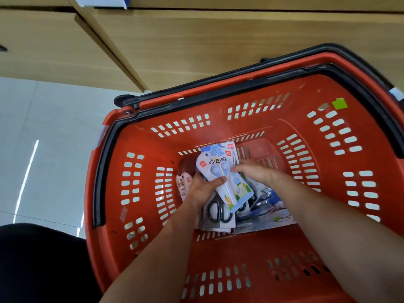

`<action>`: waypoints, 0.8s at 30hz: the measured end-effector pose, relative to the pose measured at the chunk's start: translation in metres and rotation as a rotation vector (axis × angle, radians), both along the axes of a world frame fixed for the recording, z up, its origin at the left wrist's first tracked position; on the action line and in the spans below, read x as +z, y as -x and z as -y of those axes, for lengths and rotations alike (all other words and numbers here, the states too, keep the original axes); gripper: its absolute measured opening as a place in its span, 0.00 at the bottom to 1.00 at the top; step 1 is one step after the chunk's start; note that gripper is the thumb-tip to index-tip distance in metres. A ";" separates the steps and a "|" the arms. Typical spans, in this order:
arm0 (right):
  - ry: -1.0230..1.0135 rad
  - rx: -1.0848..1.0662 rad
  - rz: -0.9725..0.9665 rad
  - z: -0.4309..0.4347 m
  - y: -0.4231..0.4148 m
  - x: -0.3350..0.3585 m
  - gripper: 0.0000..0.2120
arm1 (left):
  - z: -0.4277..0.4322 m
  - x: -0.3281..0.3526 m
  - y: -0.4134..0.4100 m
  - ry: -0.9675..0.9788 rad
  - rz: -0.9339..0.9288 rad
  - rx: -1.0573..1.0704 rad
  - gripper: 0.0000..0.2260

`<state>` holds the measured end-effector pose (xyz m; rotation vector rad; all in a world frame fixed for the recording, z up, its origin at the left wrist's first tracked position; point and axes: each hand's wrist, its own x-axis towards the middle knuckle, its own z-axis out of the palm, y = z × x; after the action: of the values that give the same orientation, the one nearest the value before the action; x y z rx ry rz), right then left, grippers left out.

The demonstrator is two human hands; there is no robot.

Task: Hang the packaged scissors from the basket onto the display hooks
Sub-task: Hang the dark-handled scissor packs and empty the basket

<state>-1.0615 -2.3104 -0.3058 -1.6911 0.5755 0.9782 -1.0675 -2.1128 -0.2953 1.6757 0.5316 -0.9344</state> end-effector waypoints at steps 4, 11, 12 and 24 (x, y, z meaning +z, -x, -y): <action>-0.104 -0.024 -0.032 -0.003 0.005 0.020 0.08 | 0.003 0.009 0.001 0.042 0.031 0.010 0.15; -0.192 -0.135 -0.055 -0.003 0.008 0.080 0.12 | 0.002 0.070 -0.012 0.157 0.052 0.009 0.11; -0.187 -0.148 -0.028 -0.004 0.012 0.091 0.16 | 0.002 0.083 -0.011 0.182 0.056 0.016 0.13; -0.138 -0.483 0.400 -0.010 0.092 0.201 0.20 | 0.010 0.189 0.045 0.335 0.326 -0.010 0.26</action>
<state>-1.1530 -2.3003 -0.1049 -1.4717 0.5926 0.3144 -1.1122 -2.1227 -0.1061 1.4841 0.1369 -0.6936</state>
